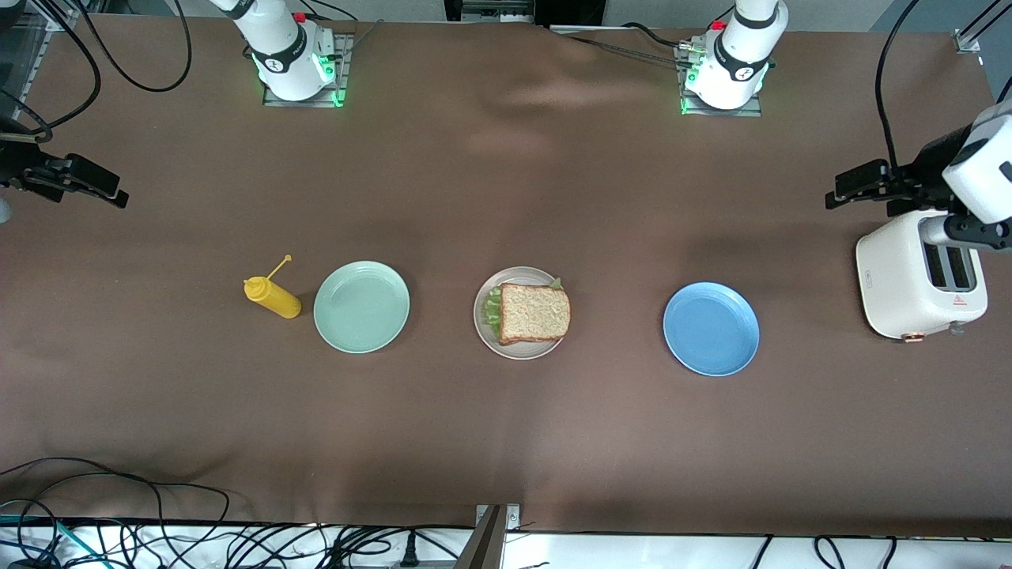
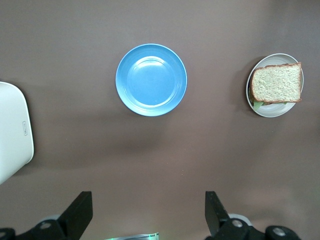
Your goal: Make sandwich on beige plate with both arms
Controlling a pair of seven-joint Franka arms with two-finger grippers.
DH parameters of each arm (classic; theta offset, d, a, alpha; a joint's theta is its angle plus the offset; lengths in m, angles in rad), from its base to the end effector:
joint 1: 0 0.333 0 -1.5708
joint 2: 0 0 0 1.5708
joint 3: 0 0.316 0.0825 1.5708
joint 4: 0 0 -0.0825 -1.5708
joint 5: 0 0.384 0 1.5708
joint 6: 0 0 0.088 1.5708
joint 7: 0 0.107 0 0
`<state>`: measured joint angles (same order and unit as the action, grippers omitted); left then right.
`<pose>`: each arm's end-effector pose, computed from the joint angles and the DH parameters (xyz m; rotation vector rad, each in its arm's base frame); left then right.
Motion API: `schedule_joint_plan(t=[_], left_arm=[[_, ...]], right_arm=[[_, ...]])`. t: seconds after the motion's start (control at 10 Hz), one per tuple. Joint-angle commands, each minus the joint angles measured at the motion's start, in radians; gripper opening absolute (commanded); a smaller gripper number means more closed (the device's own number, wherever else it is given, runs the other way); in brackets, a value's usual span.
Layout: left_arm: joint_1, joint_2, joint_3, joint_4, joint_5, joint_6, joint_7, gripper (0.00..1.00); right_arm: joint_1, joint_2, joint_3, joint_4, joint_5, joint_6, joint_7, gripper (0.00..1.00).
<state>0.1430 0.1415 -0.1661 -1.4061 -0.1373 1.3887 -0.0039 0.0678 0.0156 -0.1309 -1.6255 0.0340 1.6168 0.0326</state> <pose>0.5773 -0.0226 0.6086 2.9740 -0.0501 -0.2369 0.5607 -0.0314 0.5940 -3.1054 0.1518 0.0368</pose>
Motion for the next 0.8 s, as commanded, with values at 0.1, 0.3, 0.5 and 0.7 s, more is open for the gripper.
schedule_joint_plan(t=[0.1,0.3,0.5,0.7], left_arm=[[-0.022,-0.053,0.045,-0.030,0.012,-0.034,0.015,0.99],[-0.023,-0.054,0.036,-0.019,0.005,-0.034,0.012,0.99],[-0.022,-0.086,0.042,-0.025,0.007,-0.043,0.013,0.99],[-0.023,-0.103,0.039,-0.030,0.008,-0.059,0.013,0.99]], right_arm=[[-0.002,-0.009,-0.003,0.010,0.004,-0.018,-0.013,1.00],[-0.002,-0.009,-0.001,0.010,0.004,-0.018,-0.013,1.00],[-0.002,-0.009,-0.003,0.010,0.004,-0.017,-0.014,1.00],[-0.002,-0.009,0.004,0.010,0.006,-0.017,-0.013,1.00]])
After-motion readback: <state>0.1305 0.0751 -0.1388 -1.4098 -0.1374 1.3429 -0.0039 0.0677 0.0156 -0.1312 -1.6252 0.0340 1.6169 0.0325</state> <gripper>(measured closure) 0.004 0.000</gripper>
